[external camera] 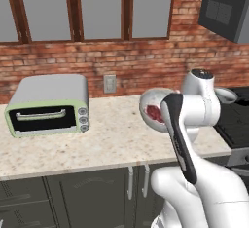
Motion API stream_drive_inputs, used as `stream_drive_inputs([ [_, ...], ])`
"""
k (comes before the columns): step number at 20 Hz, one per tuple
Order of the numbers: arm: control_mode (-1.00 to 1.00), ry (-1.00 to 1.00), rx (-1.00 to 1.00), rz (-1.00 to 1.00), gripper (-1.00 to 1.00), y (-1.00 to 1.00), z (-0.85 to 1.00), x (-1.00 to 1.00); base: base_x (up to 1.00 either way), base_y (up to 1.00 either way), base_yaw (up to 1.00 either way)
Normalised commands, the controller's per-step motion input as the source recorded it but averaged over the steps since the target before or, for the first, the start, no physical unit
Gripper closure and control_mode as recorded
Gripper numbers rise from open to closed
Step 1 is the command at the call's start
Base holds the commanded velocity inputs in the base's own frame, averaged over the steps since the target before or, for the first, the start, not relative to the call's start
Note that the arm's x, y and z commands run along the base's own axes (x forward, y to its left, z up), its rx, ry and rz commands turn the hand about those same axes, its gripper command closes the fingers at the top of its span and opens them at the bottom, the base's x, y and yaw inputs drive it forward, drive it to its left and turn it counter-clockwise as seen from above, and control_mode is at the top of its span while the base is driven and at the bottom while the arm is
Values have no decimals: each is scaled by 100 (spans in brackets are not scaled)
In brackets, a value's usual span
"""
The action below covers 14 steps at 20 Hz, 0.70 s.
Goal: Place one of the steaks on the plate and the other in the bowl. Then place the bowl in the fridge.
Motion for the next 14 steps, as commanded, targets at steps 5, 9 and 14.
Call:
stream_drive_inputs([
  [5,-100,-2,0,-7,100,0,57,-95,0,0,0],
  [9,-100,-4,0,-6,100,0,58,-91,0,0,0],
  [14,100,3,0,0,100,5,66,-47,-3,0,0],
])
